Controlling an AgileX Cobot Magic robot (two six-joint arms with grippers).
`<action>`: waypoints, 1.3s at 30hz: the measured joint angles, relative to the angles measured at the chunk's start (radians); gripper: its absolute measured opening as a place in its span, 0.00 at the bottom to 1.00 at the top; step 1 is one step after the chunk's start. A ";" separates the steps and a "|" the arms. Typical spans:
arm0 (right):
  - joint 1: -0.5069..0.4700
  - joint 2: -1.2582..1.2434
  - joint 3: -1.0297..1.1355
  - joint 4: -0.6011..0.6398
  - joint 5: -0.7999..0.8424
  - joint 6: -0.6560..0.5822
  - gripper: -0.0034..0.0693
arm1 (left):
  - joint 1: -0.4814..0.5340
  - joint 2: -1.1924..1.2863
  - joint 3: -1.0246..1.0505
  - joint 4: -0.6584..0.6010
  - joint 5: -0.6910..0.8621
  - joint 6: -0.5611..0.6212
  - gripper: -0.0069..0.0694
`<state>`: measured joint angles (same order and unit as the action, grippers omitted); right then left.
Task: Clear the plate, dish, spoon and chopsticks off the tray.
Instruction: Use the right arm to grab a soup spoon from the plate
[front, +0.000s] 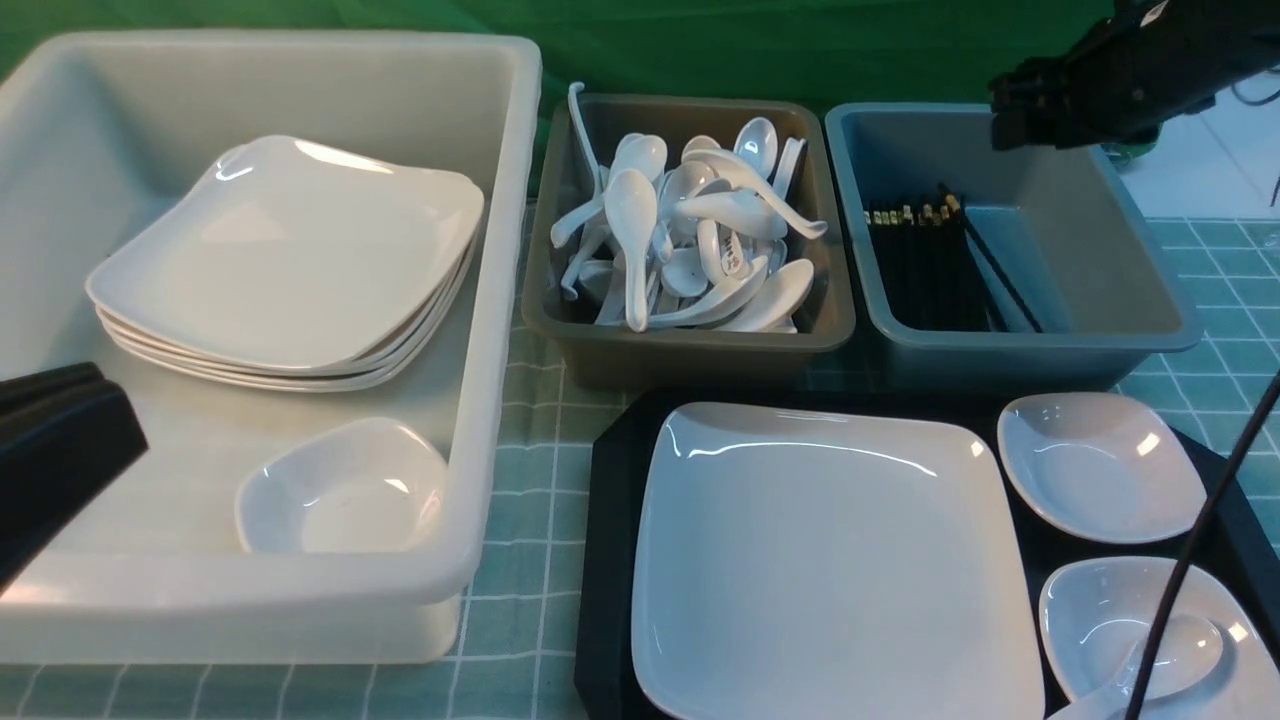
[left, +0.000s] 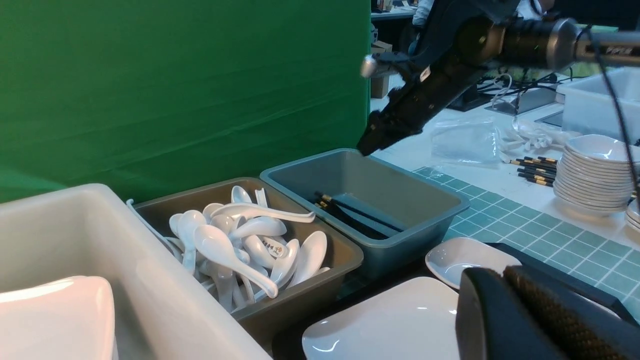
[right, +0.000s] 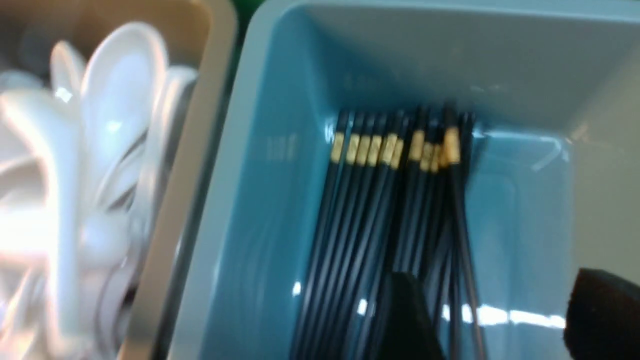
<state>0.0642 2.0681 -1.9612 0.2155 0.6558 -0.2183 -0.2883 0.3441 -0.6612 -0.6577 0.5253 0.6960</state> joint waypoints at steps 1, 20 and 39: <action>0.000 -0.052 -0.001 -0.008 0.071 0.000 0.59 | 0.000 0.000 0.000 0.005 0.000 0.000 0.11; 0.161 -0.703 0.979 -0.276 0.248 0.513 0.56 | 0.000 0.000 0.000 0.030 0.020 0.003 0.11; 0.161 -0.574 1.269 -0.226 -0.159 0.746 0.68 | 0.000 0.000 0.000 0.029 0.031 0.003 0.11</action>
<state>0.2255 1.4945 -0.6924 -0.0104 0.4972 0.5273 -0.2883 0.3441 -0.6612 -0.6283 0.5564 0.6988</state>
